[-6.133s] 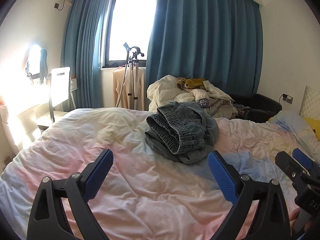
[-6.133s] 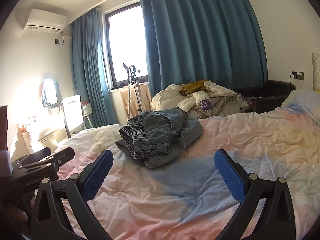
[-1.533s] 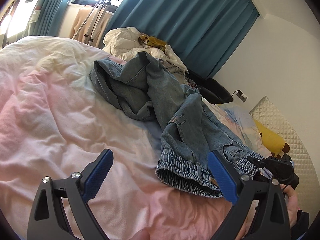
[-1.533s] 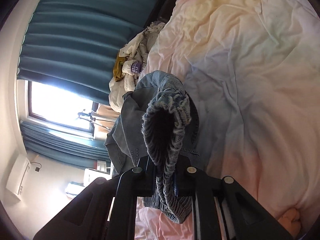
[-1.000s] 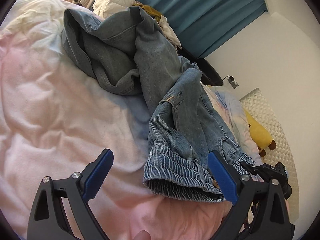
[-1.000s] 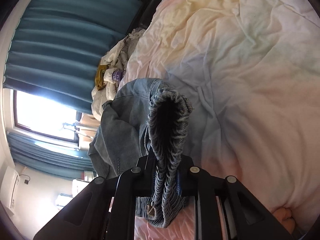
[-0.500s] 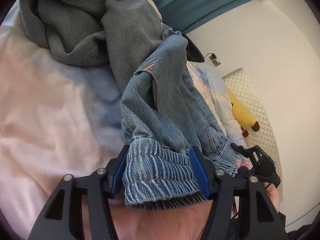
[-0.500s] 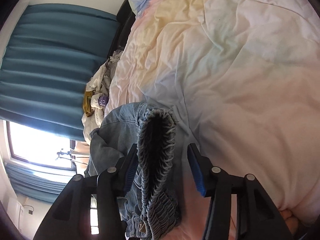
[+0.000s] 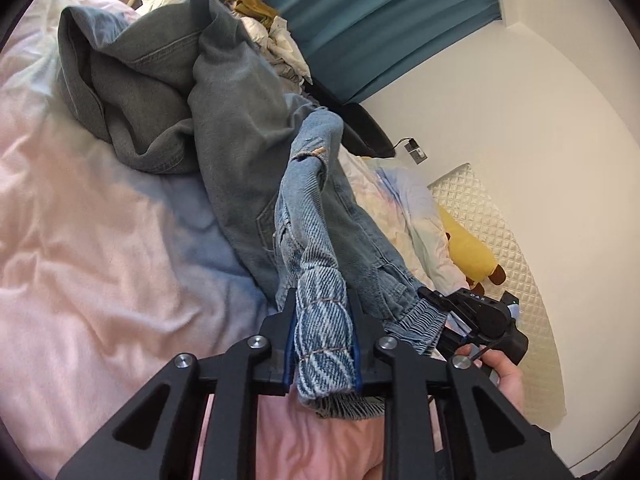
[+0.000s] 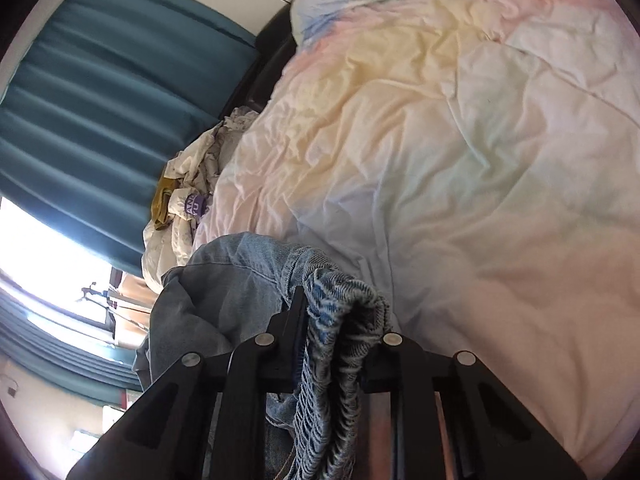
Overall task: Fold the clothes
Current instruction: 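Grasp the second cuff with the left gripper while the right gripper holds its cuff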
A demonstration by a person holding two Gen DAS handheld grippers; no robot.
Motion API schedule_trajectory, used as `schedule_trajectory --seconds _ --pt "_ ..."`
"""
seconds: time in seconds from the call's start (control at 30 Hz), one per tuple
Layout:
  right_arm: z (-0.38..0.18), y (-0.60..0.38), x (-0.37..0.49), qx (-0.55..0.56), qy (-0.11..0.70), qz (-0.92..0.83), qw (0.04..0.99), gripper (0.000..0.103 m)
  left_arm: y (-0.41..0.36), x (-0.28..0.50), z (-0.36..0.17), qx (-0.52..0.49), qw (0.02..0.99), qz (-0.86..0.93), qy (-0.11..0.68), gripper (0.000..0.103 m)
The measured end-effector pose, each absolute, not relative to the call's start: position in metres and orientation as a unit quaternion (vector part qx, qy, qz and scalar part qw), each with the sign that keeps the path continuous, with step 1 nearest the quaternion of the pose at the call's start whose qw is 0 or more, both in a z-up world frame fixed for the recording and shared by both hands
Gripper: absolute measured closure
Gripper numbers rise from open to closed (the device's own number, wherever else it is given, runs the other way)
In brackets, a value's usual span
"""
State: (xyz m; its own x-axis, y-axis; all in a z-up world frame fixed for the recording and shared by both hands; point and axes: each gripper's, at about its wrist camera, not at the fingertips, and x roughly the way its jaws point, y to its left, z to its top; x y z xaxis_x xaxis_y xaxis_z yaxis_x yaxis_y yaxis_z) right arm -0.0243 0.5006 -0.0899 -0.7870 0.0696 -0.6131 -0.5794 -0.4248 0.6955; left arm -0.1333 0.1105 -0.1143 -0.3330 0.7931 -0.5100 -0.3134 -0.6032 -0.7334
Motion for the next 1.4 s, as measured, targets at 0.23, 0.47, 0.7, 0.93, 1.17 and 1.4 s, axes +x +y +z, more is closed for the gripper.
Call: schedule_trajectory --seconds 0.23,0.47,0.7,0.93,1.17,1.4 --pt "-0.075 0.486 -0.020 -0.259 0.472 0.822 0.185 0.085 0.104 -0.119 -0.113 -0.475 0.330 0.771 -0.267 0.083" --pt "-0.090 0.492 -0.017 -0.294 0.473 0.807 0.196 0.084 0.097 -0.104 -0.111 -0.497 0.301 0.768 -0.268 0.083" --pt "-0.095 0.493 -0.018 -0.316 0.471 0.799 0.200 0.074 0.107 -0.107 -0.109 -0.504 0.282 0.773 -0.262 0.058" --pt "-0.105 0.495 -0.017 -0.325 0.493 0.782 0.200 0.072 0.107 -0.110 -0.110 -0.502 0.293 0.758 -0.297 0.054" --pt "-0.101 0.493 -0.019 -0.325 0.488 0.784 0.203 0.072 0.102 -0.112 -0.114 -0.497 0.297 0.748 -0.325 0.054" --pt "-0.100 0.493 -0.018 -0.320 0.489 0.786 0.201 0.071 0.101 -0.113 -0.116 -0.491 0.302 0.743 -0.339 0.054"
